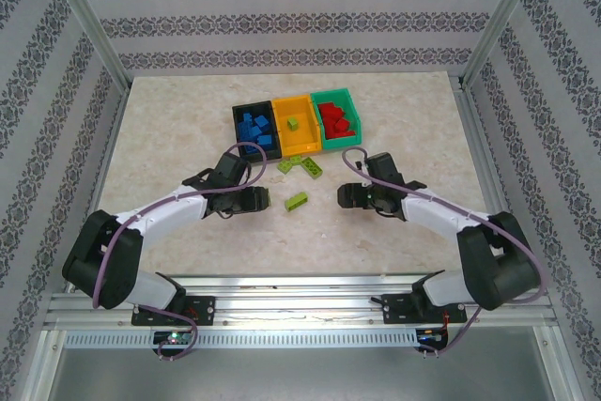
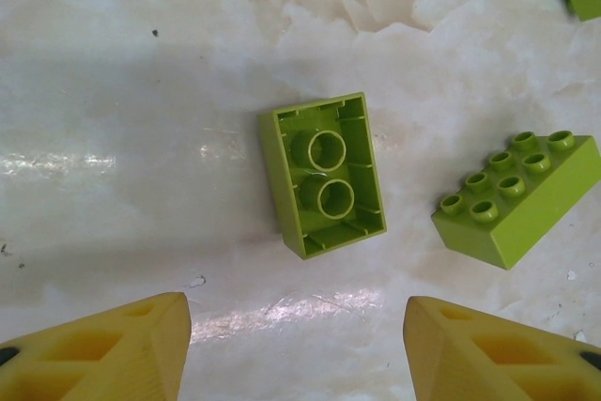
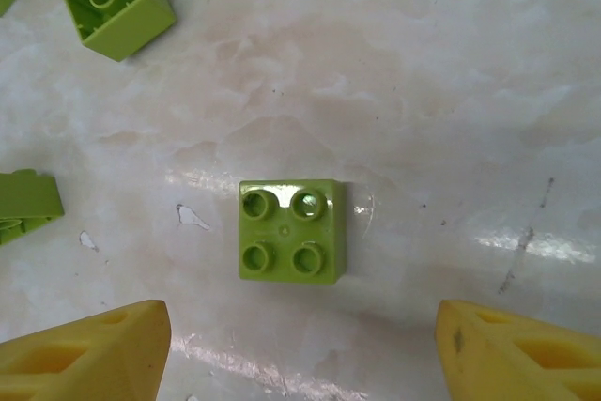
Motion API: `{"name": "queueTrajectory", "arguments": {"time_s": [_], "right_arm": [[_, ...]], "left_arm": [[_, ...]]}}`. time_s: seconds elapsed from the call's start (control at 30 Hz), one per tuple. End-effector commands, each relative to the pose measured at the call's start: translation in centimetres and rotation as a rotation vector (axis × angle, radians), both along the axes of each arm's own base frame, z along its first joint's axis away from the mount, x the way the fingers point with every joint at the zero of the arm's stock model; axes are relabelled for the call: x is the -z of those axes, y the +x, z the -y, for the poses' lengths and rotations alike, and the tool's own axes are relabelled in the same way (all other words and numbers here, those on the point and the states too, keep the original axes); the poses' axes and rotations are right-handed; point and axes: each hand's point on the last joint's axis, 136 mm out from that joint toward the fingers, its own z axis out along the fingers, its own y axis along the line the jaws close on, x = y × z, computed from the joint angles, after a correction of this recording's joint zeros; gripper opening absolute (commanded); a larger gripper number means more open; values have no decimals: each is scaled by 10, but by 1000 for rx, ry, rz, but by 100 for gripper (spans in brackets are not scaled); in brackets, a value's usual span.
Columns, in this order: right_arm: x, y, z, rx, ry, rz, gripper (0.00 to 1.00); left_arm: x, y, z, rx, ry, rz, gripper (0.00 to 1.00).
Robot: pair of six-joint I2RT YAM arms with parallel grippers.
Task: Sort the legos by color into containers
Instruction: Pick up the lego from the center of the table.
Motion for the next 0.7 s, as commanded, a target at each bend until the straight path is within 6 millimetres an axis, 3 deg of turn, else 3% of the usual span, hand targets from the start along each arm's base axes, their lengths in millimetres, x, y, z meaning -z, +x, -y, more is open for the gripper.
{"name": "queueTrajectory", "arguments": {"time_s": [0.0,0.4,0.67], "right_arm": [[2,4,-5,-24,-17,-15,73],[22,19,-13,-58,-103,-70,65],[25,15,-16,-86,-119,-85,37]], "left_arm": [[-8,5,10,-5,-56,37,61],[-8,8,21,-7,-107,31,61],[-3,4,20,-11,-108,25,61]]}}
